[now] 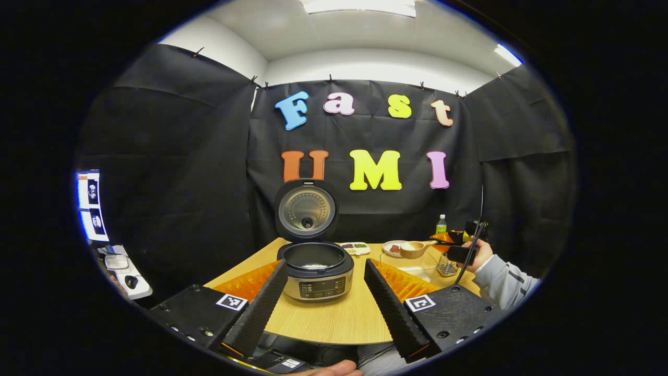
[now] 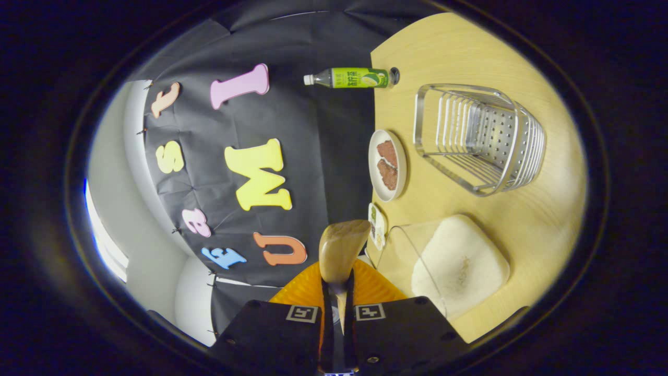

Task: Close the left gripper, press the button to open the rice cooker; take a wooden spoon from the chopstick holder with the right hand, scoop a spoonful of rice and pour it into the rice cooker, then put the wooden spoon back into the chopstick holder.

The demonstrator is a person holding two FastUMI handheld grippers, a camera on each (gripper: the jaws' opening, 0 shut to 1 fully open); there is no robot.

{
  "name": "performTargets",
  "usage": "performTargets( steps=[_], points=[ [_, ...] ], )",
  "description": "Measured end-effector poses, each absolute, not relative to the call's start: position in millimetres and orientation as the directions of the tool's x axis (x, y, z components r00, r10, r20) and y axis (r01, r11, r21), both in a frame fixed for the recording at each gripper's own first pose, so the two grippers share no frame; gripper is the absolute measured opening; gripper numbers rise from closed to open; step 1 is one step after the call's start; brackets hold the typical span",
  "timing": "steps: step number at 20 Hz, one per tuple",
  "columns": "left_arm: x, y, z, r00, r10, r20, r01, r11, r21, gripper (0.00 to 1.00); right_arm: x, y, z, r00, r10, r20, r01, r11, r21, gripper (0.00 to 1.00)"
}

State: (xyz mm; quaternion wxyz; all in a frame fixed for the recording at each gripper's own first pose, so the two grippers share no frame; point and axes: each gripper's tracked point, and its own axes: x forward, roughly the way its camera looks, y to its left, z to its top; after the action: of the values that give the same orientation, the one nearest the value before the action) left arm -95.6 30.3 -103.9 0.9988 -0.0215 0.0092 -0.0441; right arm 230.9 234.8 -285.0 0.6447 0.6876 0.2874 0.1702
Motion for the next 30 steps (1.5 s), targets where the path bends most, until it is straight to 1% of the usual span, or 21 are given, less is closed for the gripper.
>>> performTargets(
  steps=[2,3,4,8,10,13,17,22,30],
  points=[
    [-96.9,35.9,-104.9,0.997,-0.080,-0.021,0.078,0.996,-0.052,0.94,229.6,247.1,-270.8,0.772,0.623,-0.130,0.167,-0.002,0.986,0.12],
    [-97.9,37.7,-104.9,0.997,-0.079,-0.019,0.078,0.995,-0.057,0.94,229.4,253.3,-265.2,0.770,0.624,-0.132,0.163,0.007,0.987,0.14],
    [-98.6,39.6,-106.0,0.997,-0.080,-0.020,0.079,0.995,-0.062,0.94,229.2,260.9,-258.4,0.769,0.626,-0.130,0.157,0.012,0.988,0.12],
    [-106.0,53.3,-102.2,0.997,-0.075,-0.007,0.074,0.995,-0.062,0.94,225.0,302.2,-239.4,0.748,0.650,-0.131,0.140,0.038,0.989,0.12],
    [-109.5,61.0,-104.2,0.997,-0.072,-0.002,0.071,0.996,-0.062,0.94,222.8,329.4,-235.6,0.732,0.665,-0.148,0.136,0.070,0.988,0.12],
    [-114.8,72.8,-102.3,0.998,-0.060,-0.002,0.059,0.996,-0.070,0.94,218.5,369.5,-229.8,0.710,0.680,-0.182,0.115,0.142,0.983,0.12],
    [-122.0,89.3,-100.3,0.999,-0.046,0.002,0.046,0.996,-0.081,0.94,221.4,413.6,-226.6,0.707,0.663,-0.246,0.080,0.271,0.959,0.12],
    [-129.8,108.4,-99.1,1.000,-0.025,0.000,0.025,0.996,-0.083,0.94,220.4,468.2,-217.3,0.686,0.664,-0.297,0.014,0.396,0.918,0.13],
    [-136.8,137.4,-108.2,1.000,0.007,-0.008,-0.008,0.994,-0.105,0.94,209.7,522.1,-208.9,0.679,0.652,-0.339,-0.118,0.551,0.826,0.13]
  ],
)
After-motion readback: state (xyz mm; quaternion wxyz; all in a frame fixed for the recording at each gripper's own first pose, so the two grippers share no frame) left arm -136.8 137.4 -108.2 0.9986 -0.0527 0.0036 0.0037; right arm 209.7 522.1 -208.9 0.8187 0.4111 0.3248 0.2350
